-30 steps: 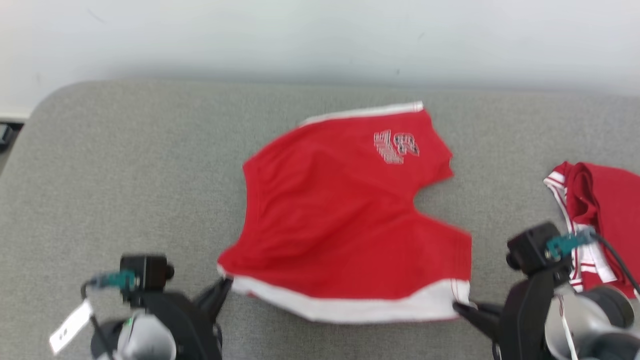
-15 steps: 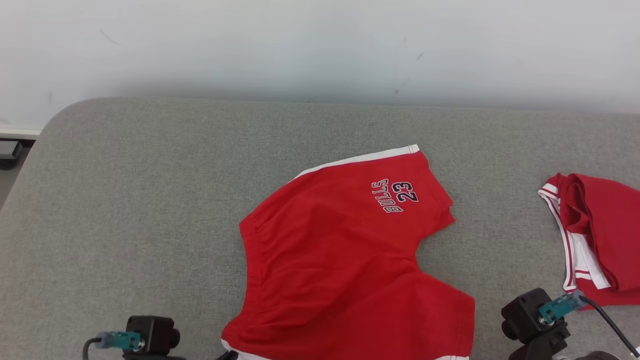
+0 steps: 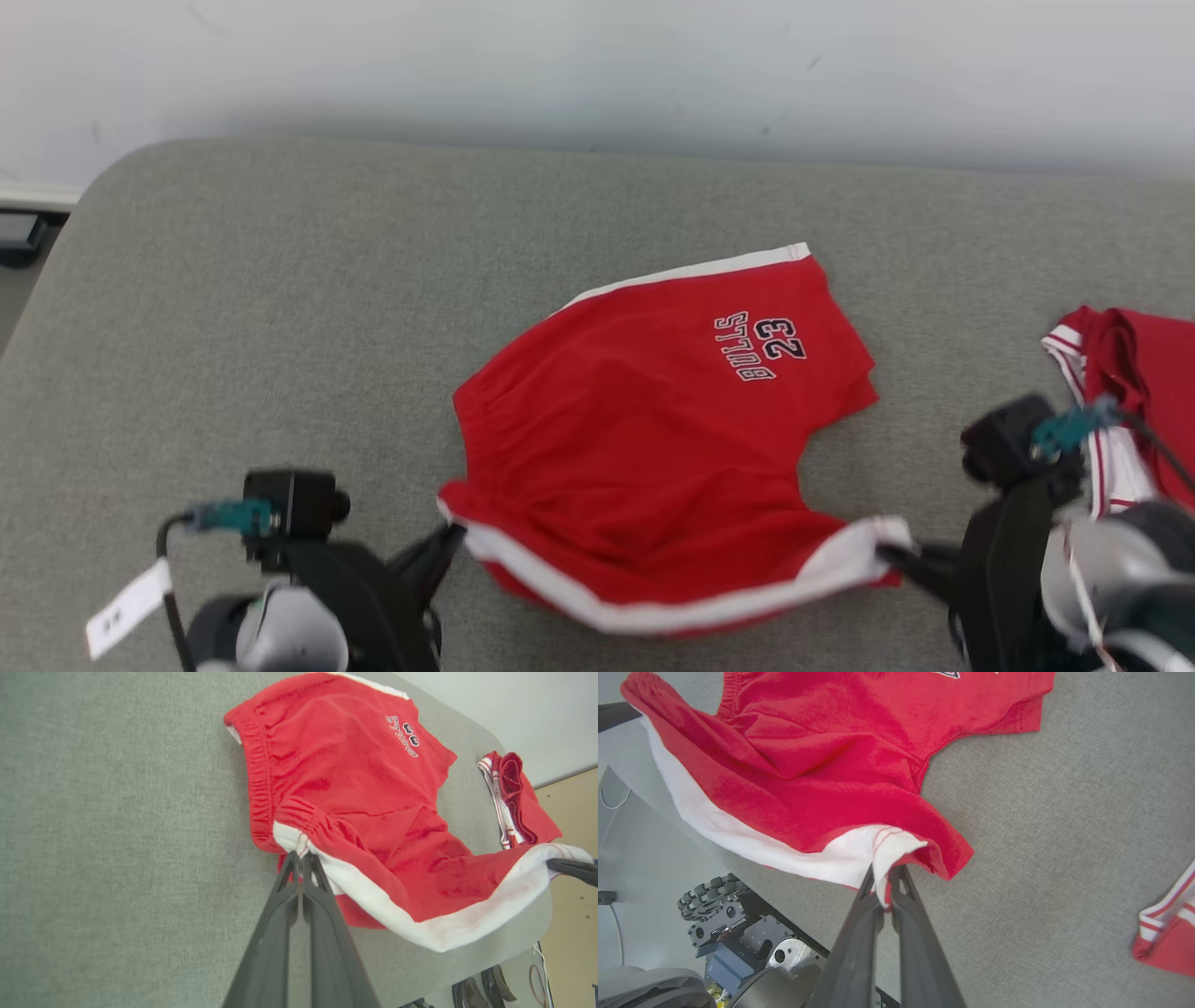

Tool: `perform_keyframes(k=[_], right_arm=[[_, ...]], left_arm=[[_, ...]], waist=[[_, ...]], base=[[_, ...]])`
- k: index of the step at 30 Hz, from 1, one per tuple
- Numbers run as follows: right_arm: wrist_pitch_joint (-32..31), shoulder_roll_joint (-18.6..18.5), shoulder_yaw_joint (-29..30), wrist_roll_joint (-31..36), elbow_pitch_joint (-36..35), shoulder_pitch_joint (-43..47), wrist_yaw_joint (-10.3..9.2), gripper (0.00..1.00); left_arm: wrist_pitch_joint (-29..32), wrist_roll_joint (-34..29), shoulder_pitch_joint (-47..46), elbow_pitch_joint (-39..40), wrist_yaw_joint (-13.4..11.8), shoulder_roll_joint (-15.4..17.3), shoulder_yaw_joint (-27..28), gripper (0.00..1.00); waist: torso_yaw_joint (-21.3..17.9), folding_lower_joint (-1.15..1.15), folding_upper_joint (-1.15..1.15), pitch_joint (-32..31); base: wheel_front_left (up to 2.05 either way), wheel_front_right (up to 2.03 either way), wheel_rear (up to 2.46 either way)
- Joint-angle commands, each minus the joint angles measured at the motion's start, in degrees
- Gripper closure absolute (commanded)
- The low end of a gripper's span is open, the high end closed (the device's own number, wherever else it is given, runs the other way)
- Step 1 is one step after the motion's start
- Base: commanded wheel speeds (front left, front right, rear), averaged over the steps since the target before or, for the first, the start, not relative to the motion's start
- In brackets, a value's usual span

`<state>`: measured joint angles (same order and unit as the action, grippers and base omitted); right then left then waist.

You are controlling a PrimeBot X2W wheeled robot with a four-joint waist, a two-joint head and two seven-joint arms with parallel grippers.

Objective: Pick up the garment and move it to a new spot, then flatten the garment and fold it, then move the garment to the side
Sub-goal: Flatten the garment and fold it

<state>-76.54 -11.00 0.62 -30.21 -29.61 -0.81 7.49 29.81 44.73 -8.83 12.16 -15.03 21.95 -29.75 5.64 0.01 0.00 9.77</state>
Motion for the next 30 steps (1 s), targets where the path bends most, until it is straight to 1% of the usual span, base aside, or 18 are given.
perform_keyframes(k=[1,4,9,16,20,23,30], right_arm=[[0.7,-1.0,0.0,0.5,1.4,-2.8,-0.01,1.00],[2.9,-3.7,-0.1,2.0,5.2,-9.0,-0.01,1.00],[8.5,-7.1,-1.6,4.9,13.6,-18.1,-0.01,1.00],[15.4,-9.4,-4.7,6.9,22.9,-28.0,-0.02,1.00],[19.7,-10.0,-5.5,8.5,27.2,-32.5,-0.02,1.00],[22.8,-9.7,-5.0,9.4,30.0,-35.5,-0.02,1.00],[26.9,-8.5,-6.2,10.7,35.8,-39.9,-0.02,1.00]], left_arm=[[0.0,-0.5,-2.5,-1.1,0.0,-0.7,0.4,1.00],[-0.4,-0.5,-6.9,-3.2,-0.2,-3.1,0.6,1.00],[-1.8,-0.2,-13.6,-7.1,-0.1,-7.9,0.8,1.00],[-4.6,-0.7,-21.3,-14.0,0.4,-13.1,0.9,1.00],[-6.8,-0.7,-25.2,-17.7,0.7,-15.0,1.9,1.00],[-7.8,-0.4,-27.9,-20.3,0.9,-16.0,2.4,1.00],[-9.4,0.4,-31.3,-25.0,1.2,-17.3,2.3,1.00]], waist=[[1.4,-0.01,0.00,1.7],[2.7,-0.01,0.00,3.3],[4.7,-0.01,0.00,6.3],[6.9,-0.01,0.00,10.6],[7.8,-0.01,0.00,12.2],[8.3,-0.01,0.00,13.0],[8.7,-0.01,0.00,13.9]], base=[[0.00,0.00,0.00],[0.00,0.00,0.00],[0.00,0.00,0.00],[0.00,0.00,0.00],[0.00,0.00,0.00],[0.00,0.00,0.00],[0.00,0.00,0.00]])
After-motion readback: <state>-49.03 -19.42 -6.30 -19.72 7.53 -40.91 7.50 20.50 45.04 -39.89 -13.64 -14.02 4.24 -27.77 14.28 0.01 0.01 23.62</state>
